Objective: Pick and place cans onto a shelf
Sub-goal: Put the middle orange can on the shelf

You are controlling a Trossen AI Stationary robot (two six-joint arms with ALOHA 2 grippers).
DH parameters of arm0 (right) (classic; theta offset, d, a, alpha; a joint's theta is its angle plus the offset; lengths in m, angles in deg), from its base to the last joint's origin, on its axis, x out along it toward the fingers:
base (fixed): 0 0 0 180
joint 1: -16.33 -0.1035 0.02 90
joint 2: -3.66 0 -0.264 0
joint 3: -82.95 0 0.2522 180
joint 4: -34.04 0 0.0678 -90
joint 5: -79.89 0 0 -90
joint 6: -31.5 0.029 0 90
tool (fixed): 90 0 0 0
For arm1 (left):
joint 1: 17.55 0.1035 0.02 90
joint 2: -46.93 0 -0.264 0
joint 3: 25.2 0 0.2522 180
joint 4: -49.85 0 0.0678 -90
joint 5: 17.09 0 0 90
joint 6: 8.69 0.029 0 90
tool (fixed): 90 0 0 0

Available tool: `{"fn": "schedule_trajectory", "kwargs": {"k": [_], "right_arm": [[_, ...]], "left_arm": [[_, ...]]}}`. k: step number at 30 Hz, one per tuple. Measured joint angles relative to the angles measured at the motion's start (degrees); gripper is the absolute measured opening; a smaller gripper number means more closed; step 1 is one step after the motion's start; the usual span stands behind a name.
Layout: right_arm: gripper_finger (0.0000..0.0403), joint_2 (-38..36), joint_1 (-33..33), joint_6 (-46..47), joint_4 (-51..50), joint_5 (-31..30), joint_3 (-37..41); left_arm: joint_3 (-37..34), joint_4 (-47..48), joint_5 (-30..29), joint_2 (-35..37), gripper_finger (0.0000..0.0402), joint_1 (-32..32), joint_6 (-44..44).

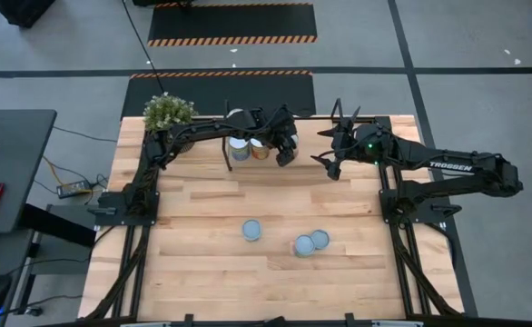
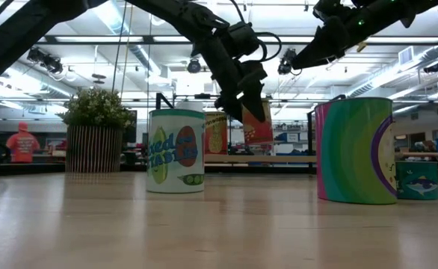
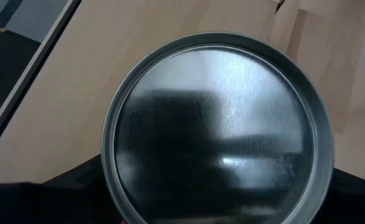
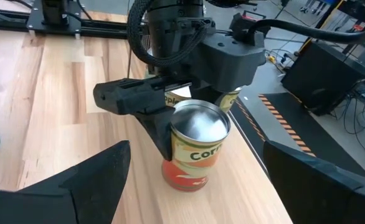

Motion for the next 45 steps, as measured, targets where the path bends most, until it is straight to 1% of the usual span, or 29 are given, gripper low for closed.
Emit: {"fn": "schedule_trajectory", "kwargs": {"k": [3, 6, 10, 19, 28, 45], "right_arm": [[0.0373, 0.0, 0.0, 0.0, 0.0, 0.0, 0.0], [0.0373, 0.0, 0.0, 0.1, 0.0, 0.0, 0.0], [0.0373, 0.0, 0.0, 0.4, 0.0, 0.0, 0.0], [0.0373, 0.0, 0.0, 0.4, 0.0, 0.1, 0.0], [0.0373, 0.0, 0.0, 0.4, 0.0, 0.1, 0.0], [0.0373, 0.0, 0.0, 0.7, 0.0, 0.1, 0.0]], "left_arm": [[0.0, 0.2, -0.1, 0.0, 0.0316, 0.0, 0.0], [0.0, 0.3, -0.2, 0.0, 0.0316, 0.0, 2.5], [0.0, 0.4, -0.2, 0.0, 0.0316, 0.0, 1.7], [-0.1, 2.3, -4.0, 0.0, 0.0316, -0.1, 0.8], [-0.1, 3.0, -4.0, 0.0, 0.0316, -0.1, -0.6], [-0.1, 3.2, -4.1, 0.0, 0.0317, -0.1, -0.5]]}}
